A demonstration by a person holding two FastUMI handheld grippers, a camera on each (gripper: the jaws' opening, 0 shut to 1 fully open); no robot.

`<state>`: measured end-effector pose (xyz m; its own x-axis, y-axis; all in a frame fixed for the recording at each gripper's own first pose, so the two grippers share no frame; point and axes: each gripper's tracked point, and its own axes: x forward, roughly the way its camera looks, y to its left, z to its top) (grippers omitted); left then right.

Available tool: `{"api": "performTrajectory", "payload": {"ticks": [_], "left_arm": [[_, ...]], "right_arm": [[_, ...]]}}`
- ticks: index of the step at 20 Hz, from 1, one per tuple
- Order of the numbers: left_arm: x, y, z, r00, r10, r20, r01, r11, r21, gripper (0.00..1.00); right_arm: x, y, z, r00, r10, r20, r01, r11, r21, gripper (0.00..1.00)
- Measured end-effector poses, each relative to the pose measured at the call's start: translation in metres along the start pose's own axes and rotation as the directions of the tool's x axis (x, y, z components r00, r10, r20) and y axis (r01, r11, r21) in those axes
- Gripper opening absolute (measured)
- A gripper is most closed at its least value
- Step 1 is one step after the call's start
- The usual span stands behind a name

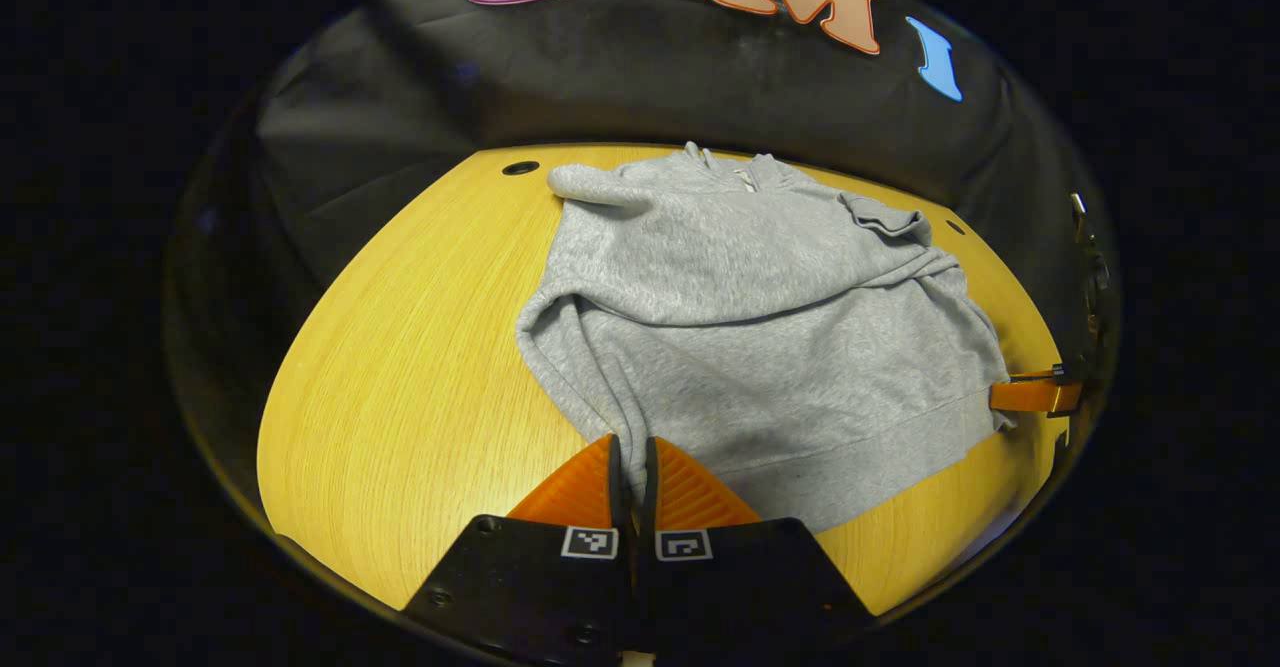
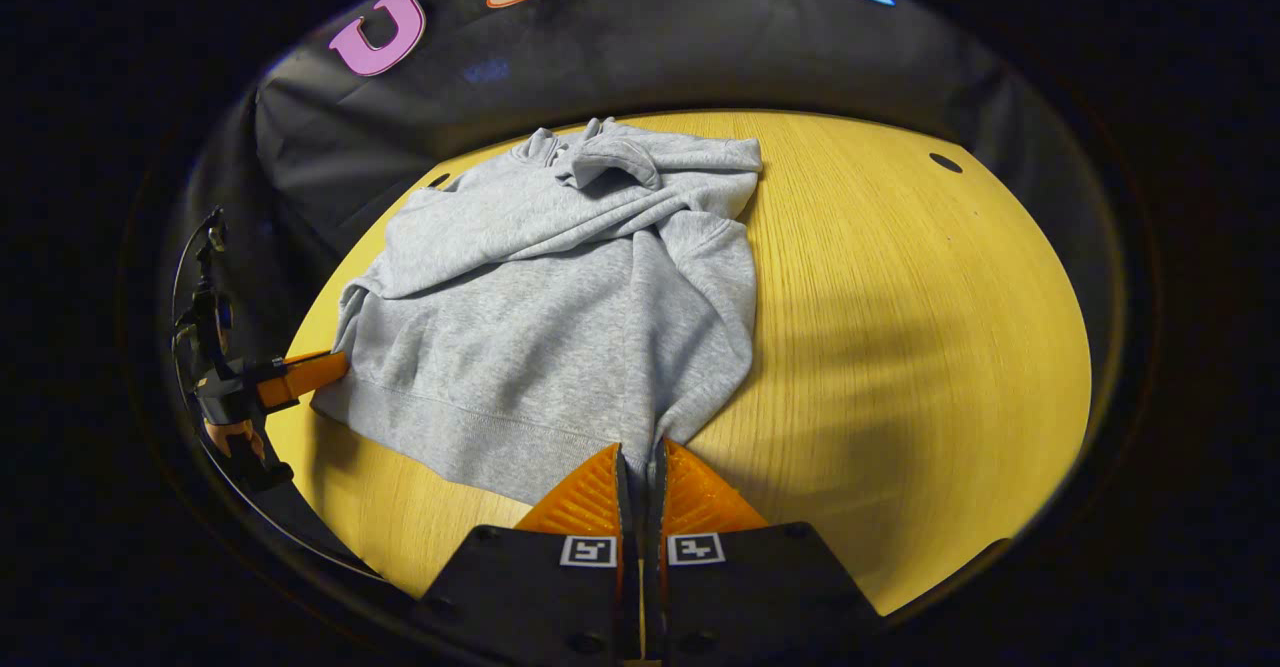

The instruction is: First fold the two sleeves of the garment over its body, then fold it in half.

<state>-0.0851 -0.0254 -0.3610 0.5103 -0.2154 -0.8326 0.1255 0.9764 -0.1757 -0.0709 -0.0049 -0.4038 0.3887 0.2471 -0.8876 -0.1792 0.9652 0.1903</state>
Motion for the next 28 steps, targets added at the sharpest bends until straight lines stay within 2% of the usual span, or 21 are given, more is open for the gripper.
{"api": "performTrajectory", "payload": {"ticks": [3,8,13,20,28], "left_arm": [[-0.001,-0.001,-0.001,1.0,-0.013,-0.028,0.012,1.0,-0.028,0.0],[-0.001,0.0,0.0,0.998,-0.02,-0.067,0.018,1.0,-0.025,0.0],[-0.011,-0.003,0.011,0.999,-0.029,-0.044,0.025,0.997,-0.079,0.0],[-0.033,-0.009,0.054,0.996,-0.069,0.048,0.076,0.985,-0.156,0.0],[-0.035,-0.014,0.1,0.989,-0.111,0.101,0.13,0.97,-0.206,0.0]], "right_arm": [[-0.002,0.0,0.001,1.0,0.015,-0.009,-0.015,1.0,0.024,0.04],[-0.004,0.001,0.005,0.999,0.034,-0.025,-0.033,0.999,0.028,0.04],[-0.015,0.012,0.019,0.996,0.084,0.014,-0.085,0.992,0.092,0.04],[-0.041,0.032,0.06,0.977,0.182,0.113,-0.204,0.952,0.229,0.04],[-0.054,0.041,0.114,0.947,0.264,0.184,-0.316,0.872,0.374,0.04]]}}
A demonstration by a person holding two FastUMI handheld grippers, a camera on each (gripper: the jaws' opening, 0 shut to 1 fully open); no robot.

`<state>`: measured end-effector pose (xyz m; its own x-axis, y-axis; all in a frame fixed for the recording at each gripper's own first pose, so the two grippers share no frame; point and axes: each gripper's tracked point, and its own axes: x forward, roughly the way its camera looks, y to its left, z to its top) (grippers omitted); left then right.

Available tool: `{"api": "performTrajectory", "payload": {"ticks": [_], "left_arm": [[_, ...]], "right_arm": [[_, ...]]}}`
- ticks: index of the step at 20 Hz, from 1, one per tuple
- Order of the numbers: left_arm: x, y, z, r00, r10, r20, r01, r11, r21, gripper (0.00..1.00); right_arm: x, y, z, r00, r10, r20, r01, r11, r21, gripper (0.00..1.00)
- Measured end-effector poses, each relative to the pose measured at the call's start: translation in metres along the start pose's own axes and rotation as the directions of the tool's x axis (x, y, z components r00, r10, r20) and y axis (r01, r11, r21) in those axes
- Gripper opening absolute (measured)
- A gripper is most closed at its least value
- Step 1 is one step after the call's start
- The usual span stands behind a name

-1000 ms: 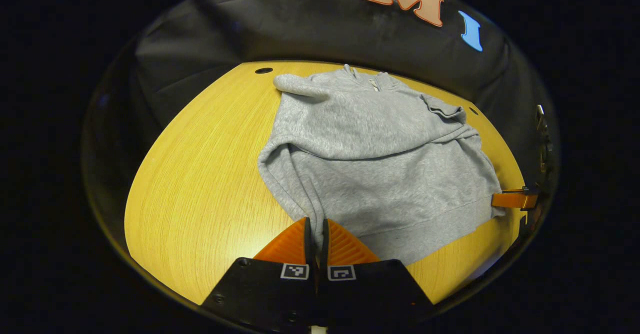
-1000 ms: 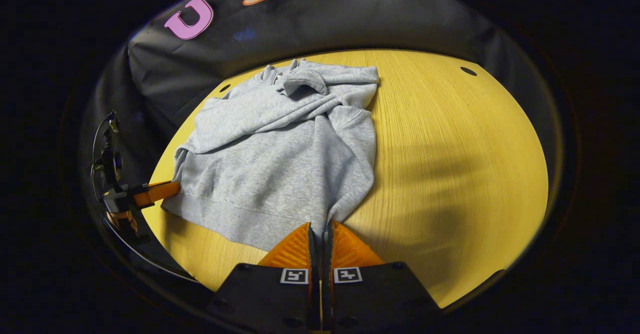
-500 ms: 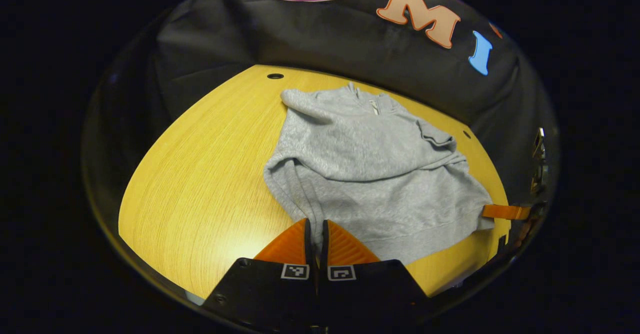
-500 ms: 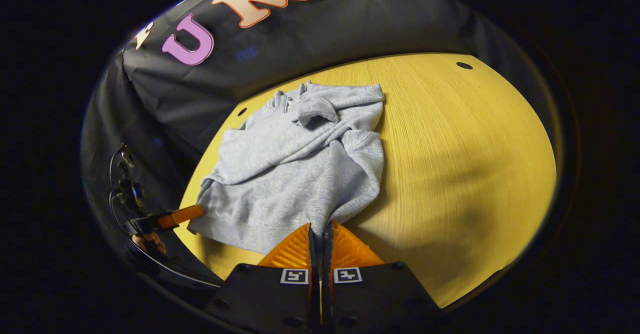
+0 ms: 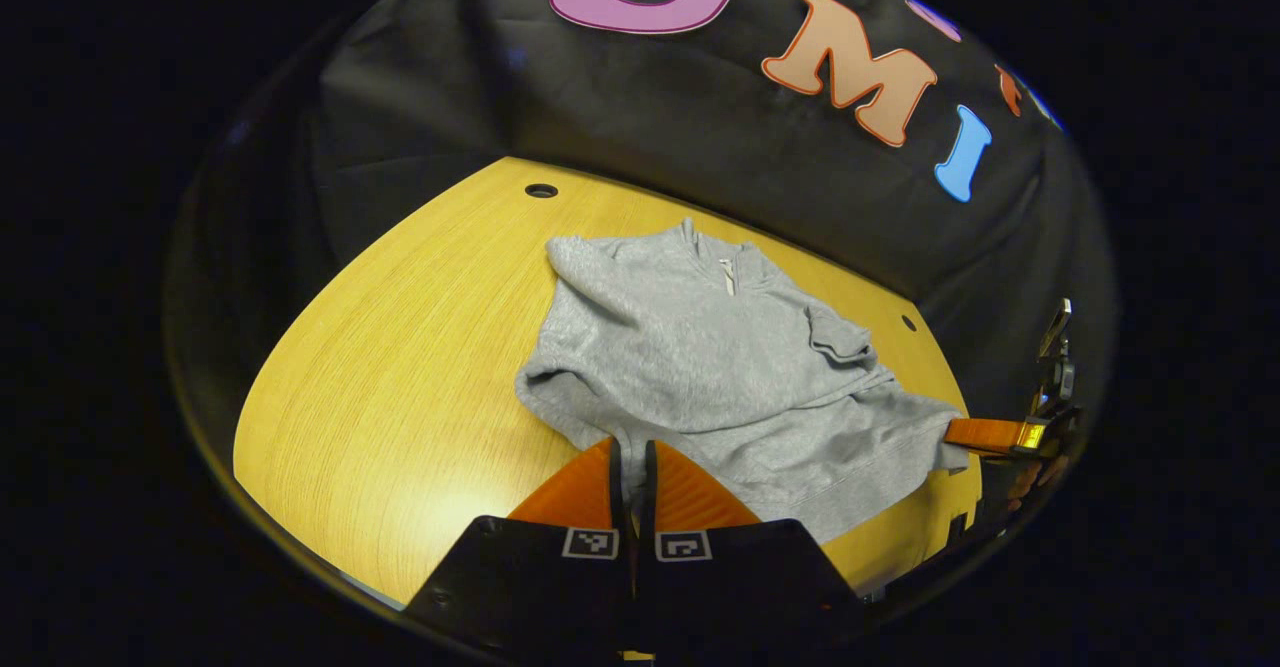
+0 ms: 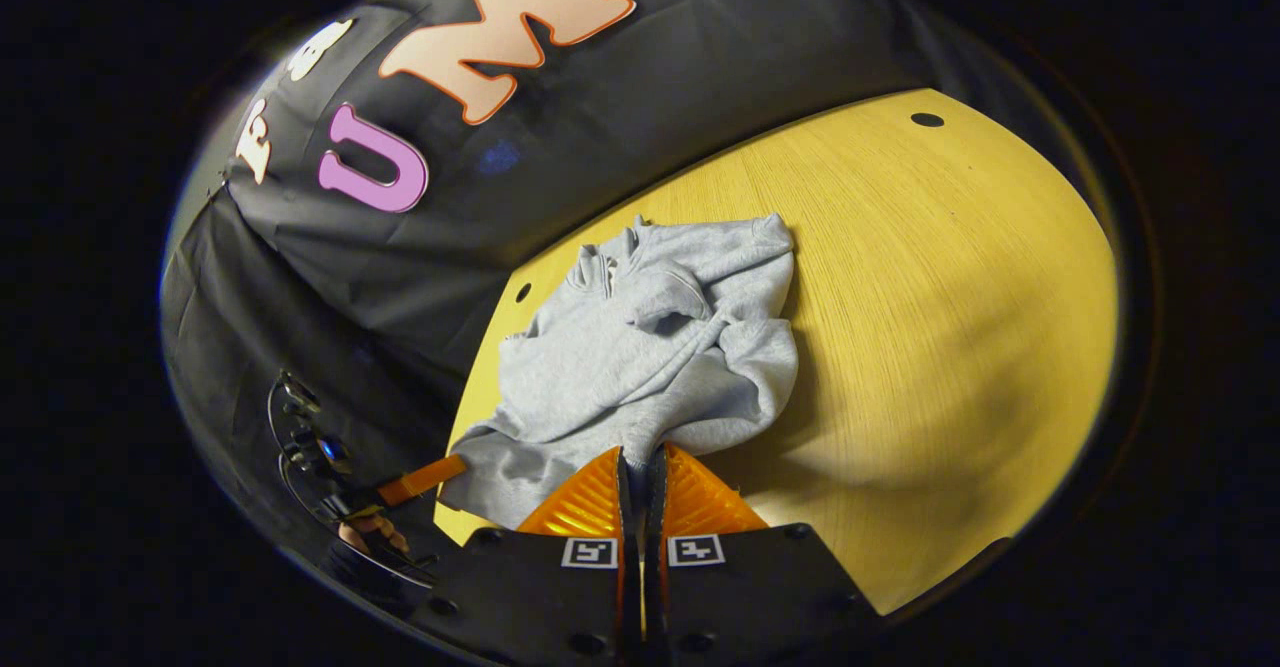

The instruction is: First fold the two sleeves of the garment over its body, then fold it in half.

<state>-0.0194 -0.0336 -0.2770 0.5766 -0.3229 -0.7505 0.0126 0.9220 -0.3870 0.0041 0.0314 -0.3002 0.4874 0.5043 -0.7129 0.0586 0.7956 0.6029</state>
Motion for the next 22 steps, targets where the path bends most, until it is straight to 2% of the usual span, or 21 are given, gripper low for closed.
{"api": "performTrajectory", "payload": {"ticks": [7,12,16,17,20,21,22], "left_arm": [[0.014,-0.003,0.052,0.997,-0.05,0.052,0.053,0.997,-0.063,0.0],[0.033,-0.001,0.085,0.995,-0.072,0.063,0.079,0.99,-0.114,0.0],[0.058,0.004,0.103,0.996,-0.081,0.045,0.088,0.981,-0.175,0.0],[0.065,0.007,0.106,0.996,-0.082,0.039,0.088,0.978,-0.189,0.0],[0.086,0.016,0.108,0.997,-0.074,0.008,0.074,0.971,-0.225,0.0],[0.094,0.019,0.105,0.997,-0.073,-0.009,0.069,0.969,-0.236,0.0],[0.1,0.022,0.102,0.997,-0.07,-0.024,0.062,0.968,-0.244,0.0]], "right_arm": [[0.017,0.024,0.054,0.995,0.079,0.057,-0.087,0.981,0.17,0.02],[0.038,0.026,0.091,0.991,0.085,0.1,-0.112,0.948,0.299,0.04],[0.067,0.018,0.109,0.992,0.065,0.109,-0.105,0.903,0.416,0.07],[0.074,0.013,0.113,0.992,0.053,0.113,-0.097,0.896,0.433,0.04],[0.092,0.002,0.118,0.994,0.006,0.112,-0.059,0.88,0.471,0.04],[0.1,-0.006,0.117,0.995,-0.016,0.102,-0.035,0.877,0.479,0.01],[0.105,-0.011,0.115,0.995,-0.038,0.092,-0.011,0.876,0.483,0.05]]}}
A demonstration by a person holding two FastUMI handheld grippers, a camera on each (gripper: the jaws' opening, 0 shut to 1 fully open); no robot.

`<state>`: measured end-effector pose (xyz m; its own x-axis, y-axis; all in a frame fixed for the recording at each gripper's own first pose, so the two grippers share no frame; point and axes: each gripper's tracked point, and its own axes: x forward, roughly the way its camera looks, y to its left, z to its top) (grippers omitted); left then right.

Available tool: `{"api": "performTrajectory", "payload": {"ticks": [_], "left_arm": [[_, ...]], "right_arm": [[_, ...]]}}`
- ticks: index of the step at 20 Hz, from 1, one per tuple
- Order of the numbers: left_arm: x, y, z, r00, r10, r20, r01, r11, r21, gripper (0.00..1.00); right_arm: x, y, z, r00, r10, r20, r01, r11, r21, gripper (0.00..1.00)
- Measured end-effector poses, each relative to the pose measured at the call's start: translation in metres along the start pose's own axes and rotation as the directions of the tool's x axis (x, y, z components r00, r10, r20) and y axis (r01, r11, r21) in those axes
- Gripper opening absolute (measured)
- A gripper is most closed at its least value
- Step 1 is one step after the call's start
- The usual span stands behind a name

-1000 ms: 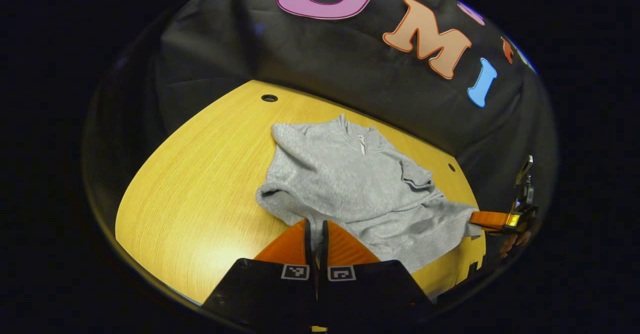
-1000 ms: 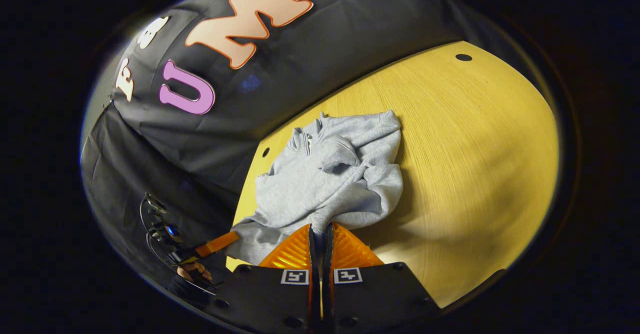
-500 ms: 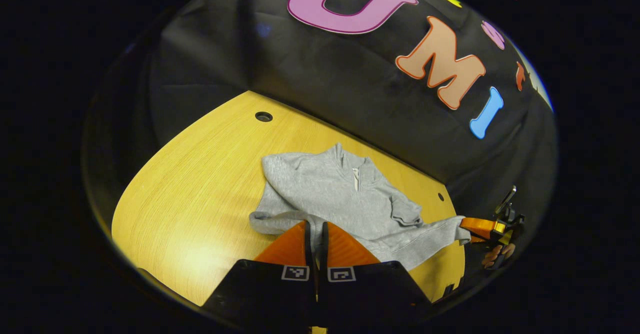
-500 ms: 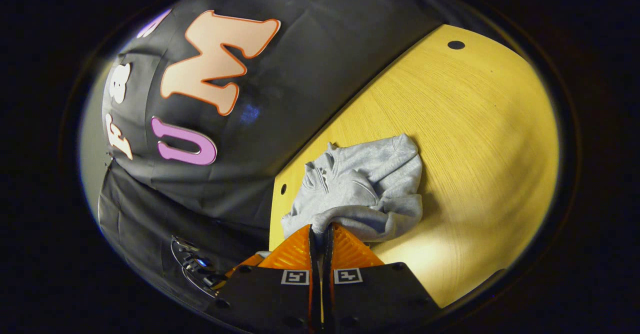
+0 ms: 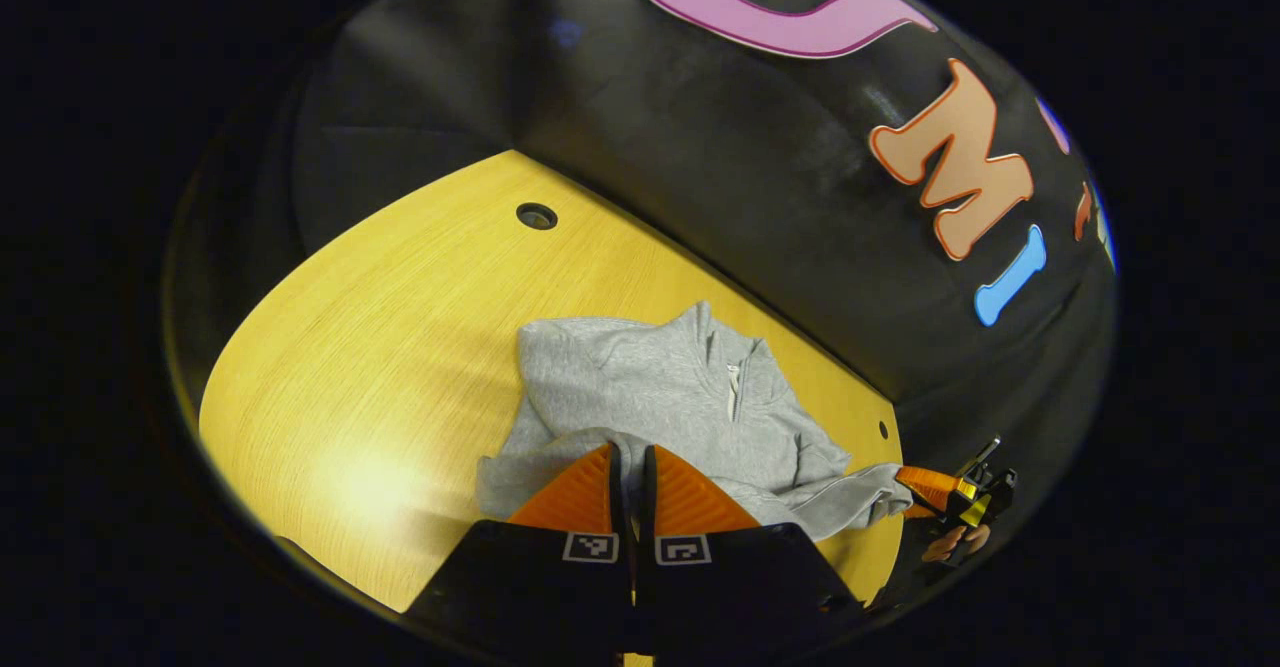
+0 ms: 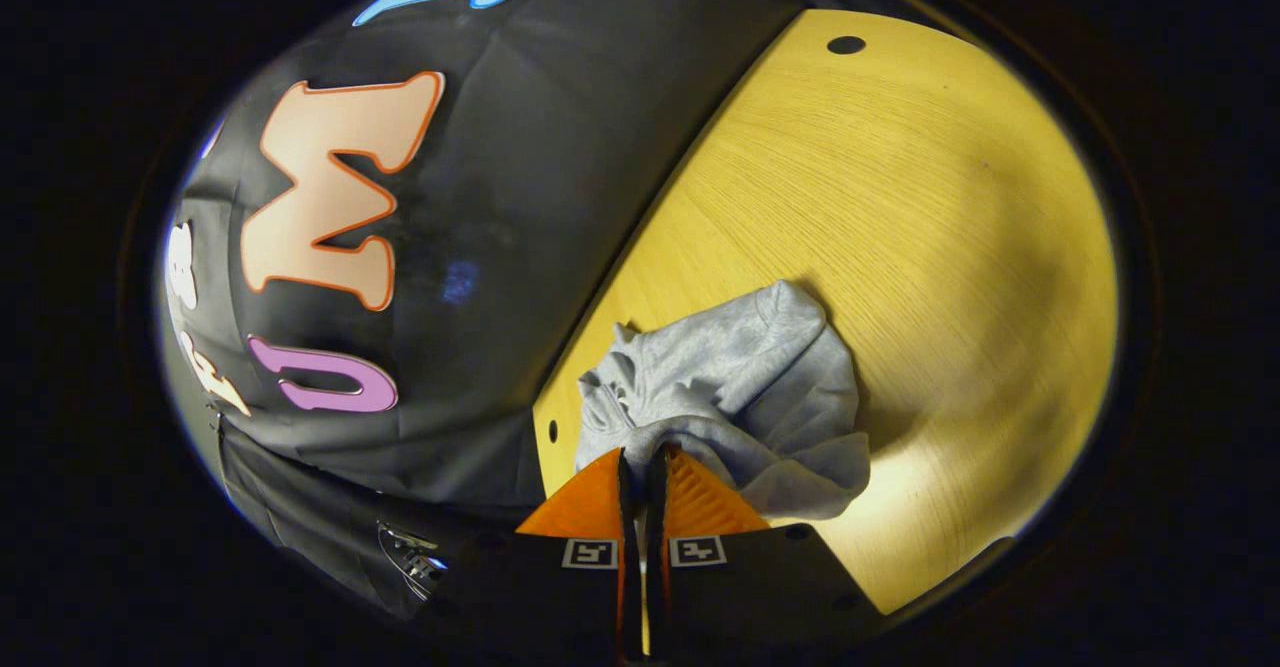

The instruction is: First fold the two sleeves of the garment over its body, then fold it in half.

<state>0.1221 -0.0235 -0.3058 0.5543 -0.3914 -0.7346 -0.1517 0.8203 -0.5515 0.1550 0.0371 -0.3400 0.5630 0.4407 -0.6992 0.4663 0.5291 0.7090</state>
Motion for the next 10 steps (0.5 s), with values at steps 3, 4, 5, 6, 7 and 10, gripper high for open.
{"api": "performTrajectory", "payload": {"ticks": [3,4,5,6,7,10], "left_arm": [[0.019,0.01,-0.003,0.999,0.015,-0.036,-0.016,1.0,-0.023,0.0],[0.024,0.013,-0.003,0.999,0.017,-0.043,-0.019,0.999,-0.03,0.0],[0.029,0.016,-0.003,0.998,0.02,-0.051,-0.022,0.999,-0.037,0.0],[0.034,0.019,-0.004,0.998,0.022,-0.06,-0.024,0.999,-0.045,0.0],[0.038,0.021,-0.004,0.997,0.02,-0.069,-0.024,0.998,-0.052,0.0],[0.048,0.029,-0.002,0.996,0.029,-0.08,-0.034,0.998,-0.057,0.01]], "right_arm": [[0.014,-0.014,0.002,0.998,-0.057,0.012,0.057,0.998,-0.009,0.05],[0.018,-0.014,0.001,0.998,-0.067,0.015,0.067,0.998,-0.004,0.05],[0.022,-0.016,0.002,0.997,-0.077,0.016,0.077,0.997,0.004,0.05],[0.024,-0.018,0.003,0.996,-0.088,0.015,0.088,0.996,0.004,0.05],[0.028,-0.018,0.004,0.995,-0.097,0.02,0.097,0.995,-0.001,0.12],[0.03,-0.017,0.006,0.992,-0.115,0.041,0.117,0.993,-0.026,0.1]]}}
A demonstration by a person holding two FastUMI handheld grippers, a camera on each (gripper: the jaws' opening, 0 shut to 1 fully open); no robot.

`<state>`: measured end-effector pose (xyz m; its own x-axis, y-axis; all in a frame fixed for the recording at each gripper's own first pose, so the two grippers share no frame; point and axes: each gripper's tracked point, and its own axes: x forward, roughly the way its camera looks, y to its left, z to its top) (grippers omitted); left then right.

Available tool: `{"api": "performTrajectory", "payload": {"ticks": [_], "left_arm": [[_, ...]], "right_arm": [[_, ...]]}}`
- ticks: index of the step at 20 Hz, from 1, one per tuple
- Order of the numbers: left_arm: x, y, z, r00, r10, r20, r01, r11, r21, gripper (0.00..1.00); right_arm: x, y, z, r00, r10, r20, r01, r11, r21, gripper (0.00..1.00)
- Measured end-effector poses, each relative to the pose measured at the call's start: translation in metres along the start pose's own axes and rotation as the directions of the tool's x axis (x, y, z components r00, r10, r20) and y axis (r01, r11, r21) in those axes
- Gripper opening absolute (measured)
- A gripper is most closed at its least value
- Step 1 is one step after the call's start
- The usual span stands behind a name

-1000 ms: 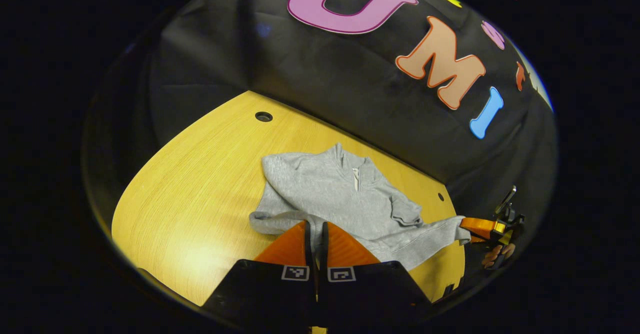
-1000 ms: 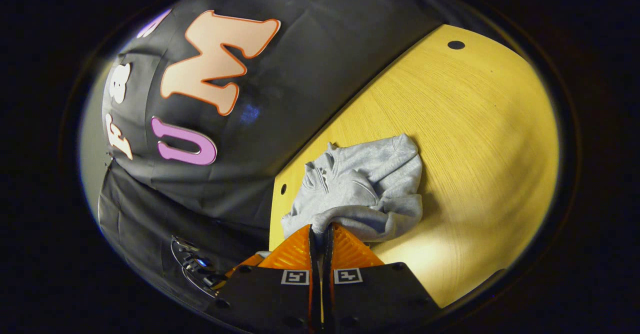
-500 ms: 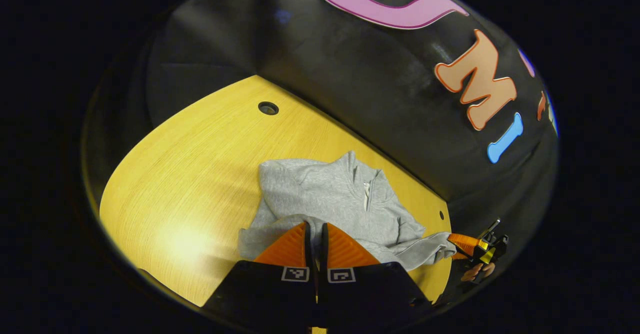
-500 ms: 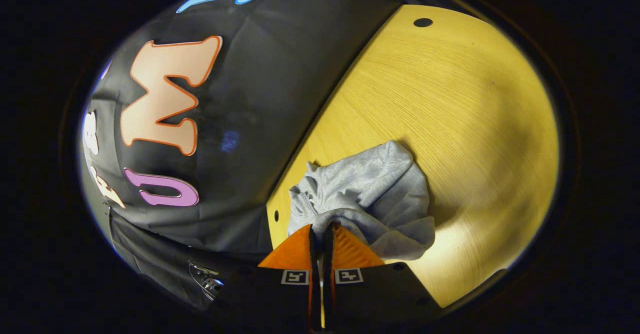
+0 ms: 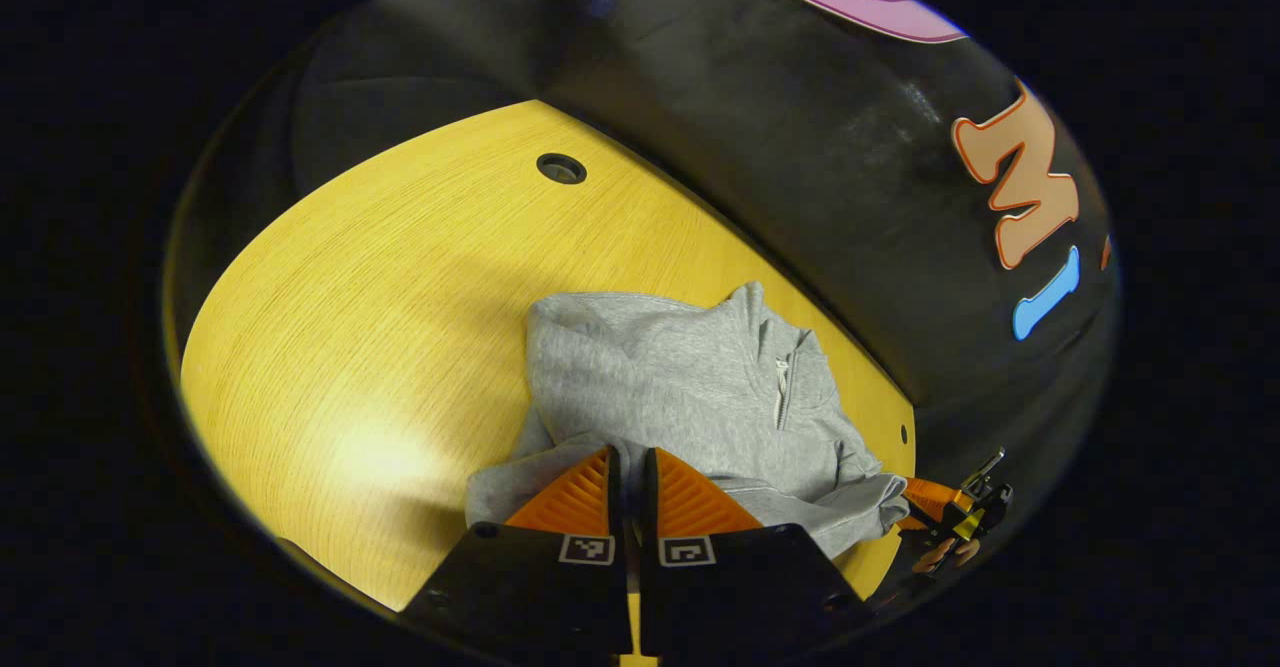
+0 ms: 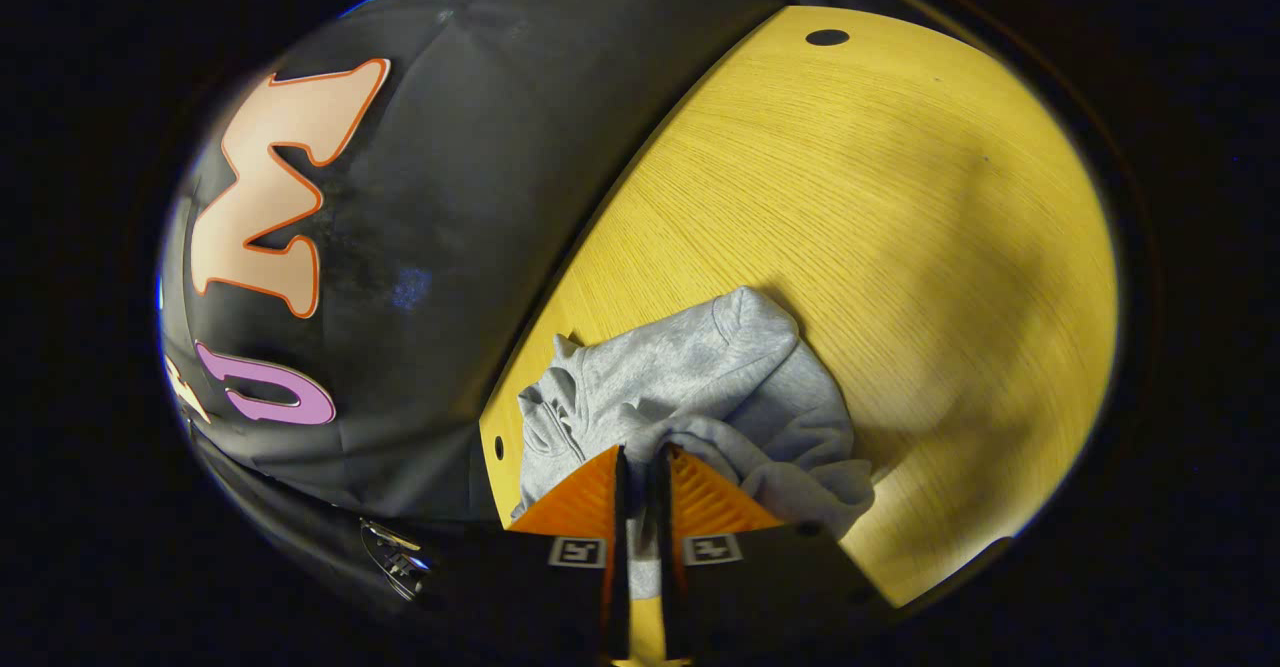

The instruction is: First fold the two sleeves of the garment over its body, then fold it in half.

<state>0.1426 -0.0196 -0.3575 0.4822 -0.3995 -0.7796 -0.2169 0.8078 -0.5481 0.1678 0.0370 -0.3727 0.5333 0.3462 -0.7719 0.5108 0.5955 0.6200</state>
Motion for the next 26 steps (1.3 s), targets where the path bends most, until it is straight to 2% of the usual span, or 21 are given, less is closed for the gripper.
{"api": "performTrajectory", "payload": {"ticks": [1,2,3,4,5,6,7,8,9,11,13,16,17,18,23,26], "left_arm": [[0.003,0.0,0.004,1.0,-0.003,0.009,0.003,1.0,0.009,0.07],[0.004,0.0,0.008,1.0,0.001,0.021,-0.001,1.0,0.029,0.08],[0.006,0.001,0.013,0.999,0.002,0.033,-0.004,0.998,0.056,0.19],[0.007,-0.001,0.019,0.999,0.0,0.046,-0.004,0.996,0.088,0.24],[0.008,0.002,0.027,0.997,0.008,0.072,-0.017,0.992,0.127,0.35],[0.009,0.004,0.039,0.994,0.022,0.107,-0.041,0.984,0.174,0.41],[0.008,0.006,0.05,0.988,0.038,0.153,-0.073,0.971,0.229,0.6],[0.005,0.008,0.065,0.979,0.058,0.197,-0.113,0.953,0.282,0.78],[0.003,0.005,0.071,0.973,0.051,0.227,-0.125,0.937,0.326,0.97],[-0.009,-0.012,0.08,0.966,0.015,0.259,-0.112,0.925,0.363,0.95],[-0.023,-0.023,0.085,0.955,-0.004,0.298,-0.109,0.926,0.362,0.96],[-0.051,-0.034,0.095,0.916,0.006,0.4,-0.158,0.924,0.349,0.96],[-0.061,-0.036,0.095,0.903,0.013,0.43,-0.181,0.918,0.353,0.96],[-0.076,-0.04,0.095,0.887,0.019,0.461,-0.207,0.91,0.36,0.96],[-0.135,-0.076,0.086,0.809,-0.006,0.587,-0.316,0.838,0.445,0.95],[-0.16,-0.1,0.071,0.776,-0.033,0.63,-0.365,0.791,0.491,0.95]], "right_arm": [[0.001,0.002,0.001,1.0,0.0,0.011,0.0,1.0,-0.009,0.18],[-0.004,0.005,0.006,1.0,0.009,0.023,-0.009,1.0,-0.018,0.12],[0.001,0.011,0.007,0.999,0.02,0.04,-0.018,0.999,-0.035,0.26],[0.003,0.017,0.007,0.998,0.028,0.059,-0.025,0.998,-0.05,0.35],[0.004,0.024,0.008,0.995,0.042,0.085,-0.036,0.997,-0.07,0.56],[0.004,0.029,0.013,0.991,0.044,0.125,-0.031,0.995,-0.099,0.77],[0.004,0.031,0.018,0.985,0.039,0.165,-0.017,0.991,-0.13,0.92],[-0.001,0.034,0.024,0.977,0.029,0.213,0.008,0.985,-0.172,0.98],[-0.005,0.036,0.029,0.968,0.025,0.249,0.027,0.979,-0.203,0.98],[-0.024,0.05,0.034,0.949,0.048,0.311,0.04,0.962,-0.271,0.98],[-0.044,0.059,0.038,0.93,0.073,0.36,0.064,0.933,-0.354,0.98],[-0.076,0.068,0.039,0.898,0.119,0.424,0.106,0.876,-0.471,0.98],[-0.087,0.069,0.038,0.89,0.134,0.435,0.116,0.857,-0.502,0.93],[-0.1,0.069,0.036,0.881,0.148,0.449,0.13,0.837,-0.531,0.98],[-0.169,0.07,0.017,0.834,0.233,0.5,0.172,0.751,-0.637,0.98],[-0.205,0.064,0.006,0.805,0.272,0.527,0.206,0.706,-0.678,0.98]]}}
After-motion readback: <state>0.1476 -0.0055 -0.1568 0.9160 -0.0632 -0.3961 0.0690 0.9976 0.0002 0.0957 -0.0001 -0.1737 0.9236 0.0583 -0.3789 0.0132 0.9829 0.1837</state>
